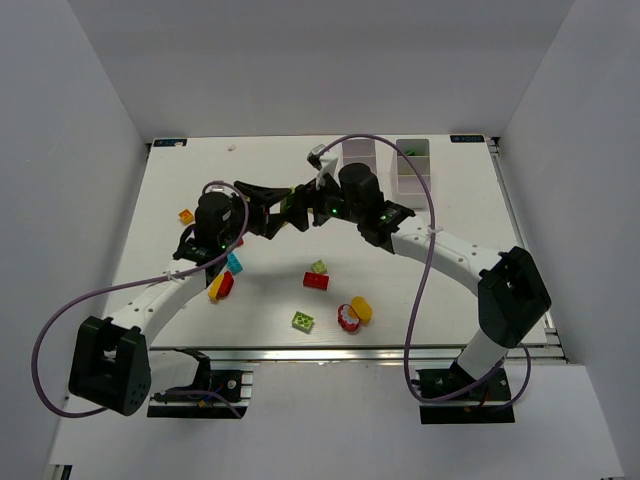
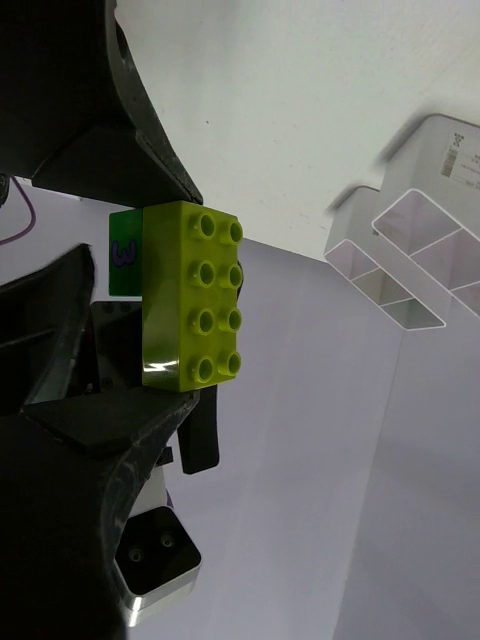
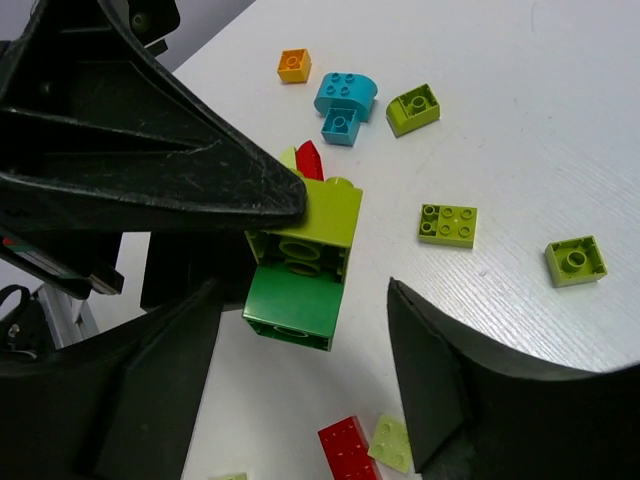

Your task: Sort the legos into containers by color

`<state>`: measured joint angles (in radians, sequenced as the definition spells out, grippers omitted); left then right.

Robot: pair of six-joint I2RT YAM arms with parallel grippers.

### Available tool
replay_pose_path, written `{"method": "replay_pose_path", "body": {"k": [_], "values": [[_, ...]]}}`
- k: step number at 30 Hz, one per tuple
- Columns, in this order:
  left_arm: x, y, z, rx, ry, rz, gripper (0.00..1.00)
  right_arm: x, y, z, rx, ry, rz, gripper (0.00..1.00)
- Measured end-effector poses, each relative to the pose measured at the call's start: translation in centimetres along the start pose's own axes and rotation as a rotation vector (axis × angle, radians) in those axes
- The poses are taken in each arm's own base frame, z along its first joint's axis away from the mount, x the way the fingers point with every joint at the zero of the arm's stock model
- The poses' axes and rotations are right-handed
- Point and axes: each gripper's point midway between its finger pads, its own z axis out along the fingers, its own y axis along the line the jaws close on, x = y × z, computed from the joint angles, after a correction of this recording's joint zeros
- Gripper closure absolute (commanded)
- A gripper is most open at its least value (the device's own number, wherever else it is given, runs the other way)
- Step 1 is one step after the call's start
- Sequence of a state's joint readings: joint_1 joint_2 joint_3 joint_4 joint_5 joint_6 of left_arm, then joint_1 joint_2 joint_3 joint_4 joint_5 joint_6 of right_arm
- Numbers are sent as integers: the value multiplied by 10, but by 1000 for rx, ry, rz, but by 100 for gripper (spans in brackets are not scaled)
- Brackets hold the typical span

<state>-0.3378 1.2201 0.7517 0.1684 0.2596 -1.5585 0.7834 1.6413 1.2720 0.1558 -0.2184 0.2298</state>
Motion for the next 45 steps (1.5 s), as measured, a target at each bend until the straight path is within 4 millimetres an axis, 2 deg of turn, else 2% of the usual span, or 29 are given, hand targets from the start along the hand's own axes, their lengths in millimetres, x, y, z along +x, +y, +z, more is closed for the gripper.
{"method": "replay_pose_path", "body": {"k": [3,4,7,10,13,14,16,21,23,30,34,37,39,45], "values": [[0,6,0,-11,-3,-10,81,2,-2,1,8,5,1,40],[0,8,0,-13,-3,-12,81,2,-2,1,8,5,2,48],[-1,10,0,-13,-8,-17,81,2,0,1,0,5,3,59],[-2,11,0,-10,-12,-16,82,2,0,2,2,4,-1,75],[-1,10,0,-7,-13,-16,82,3,2,1,-9,8,0,86],[-1,10,0,-8,-12,-16,82,3,2,1,-10,9,0,93],[-1,11,0,-8,-13,-16,82,3,2,1,-13,10,0,98],[-1,14,-1,-13,-13,-14,82,8,3,-3,-19,16,2,100],[1,15,-1,-16,-3,-15,82,10,4,-9,-20,17,1,100],[-11,14,-1,-8,-44,-4,82,12,13,-35,-52,19,0,100],[-13,15,0,-11,-48,2,82,12,4,-47,-33,14,-6,100],[-13,18,0,-19,-48,16,82,11,-22,-60,29,10,-25,100],[-14,20,0,-32,-47,37,82,3,-59,-73,117,-12,-46,100],[-13,23,0,-58,-40,113,82,-32,-217,-135,536,-84,-39,100]]}}
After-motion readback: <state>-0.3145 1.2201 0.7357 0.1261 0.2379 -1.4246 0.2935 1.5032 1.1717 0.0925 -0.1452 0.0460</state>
